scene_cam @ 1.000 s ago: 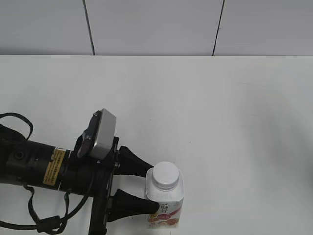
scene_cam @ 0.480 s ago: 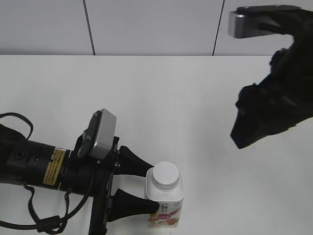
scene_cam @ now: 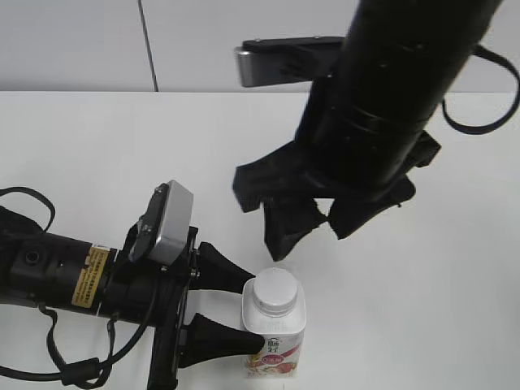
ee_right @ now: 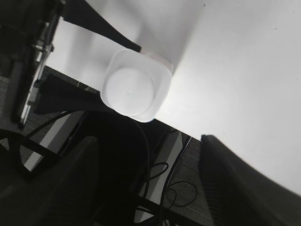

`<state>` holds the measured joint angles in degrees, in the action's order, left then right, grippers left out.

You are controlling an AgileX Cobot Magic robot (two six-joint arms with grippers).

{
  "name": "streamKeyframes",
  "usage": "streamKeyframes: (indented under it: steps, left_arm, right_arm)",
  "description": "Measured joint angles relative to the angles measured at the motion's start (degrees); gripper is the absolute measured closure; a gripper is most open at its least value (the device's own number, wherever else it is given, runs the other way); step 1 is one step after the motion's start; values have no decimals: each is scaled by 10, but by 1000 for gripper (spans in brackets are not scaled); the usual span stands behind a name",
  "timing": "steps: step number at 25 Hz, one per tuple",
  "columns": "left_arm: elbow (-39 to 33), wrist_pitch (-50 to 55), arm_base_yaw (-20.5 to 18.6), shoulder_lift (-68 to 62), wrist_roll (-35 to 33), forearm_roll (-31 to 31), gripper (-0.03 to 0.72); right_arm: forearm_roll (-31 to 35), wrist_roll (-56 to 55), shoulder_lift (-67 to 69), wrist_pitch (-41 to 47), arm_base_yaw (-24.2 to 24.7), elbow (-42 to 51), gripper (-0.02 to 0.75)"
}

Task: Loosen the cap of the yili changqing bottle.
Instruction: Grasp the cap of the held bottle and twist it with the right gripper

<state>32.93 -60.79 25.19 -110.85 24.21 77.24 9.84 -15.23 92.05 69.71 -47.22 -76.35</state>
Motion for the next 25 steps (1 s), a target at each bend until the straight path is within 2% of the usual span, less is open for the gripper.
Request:
streamKeyframes:
  steps: [4,12,17,25]
  left_arm:
    - [0,0,0,0,0,0,258]
    - [0,1,0,0,0,0,258]
    - [0,1,0,0,0,0,258]
    - [0,1,0,0,0,0,258]
  right_arm:
    - [1,-12,43,-1,-21,-29,213]
    - [-17,-54,72,-1,-51,-32,213]
    - [-43,-85,72,-2,-52,-16,213]
    - [-25,-95,72,-67,-52,11,213]
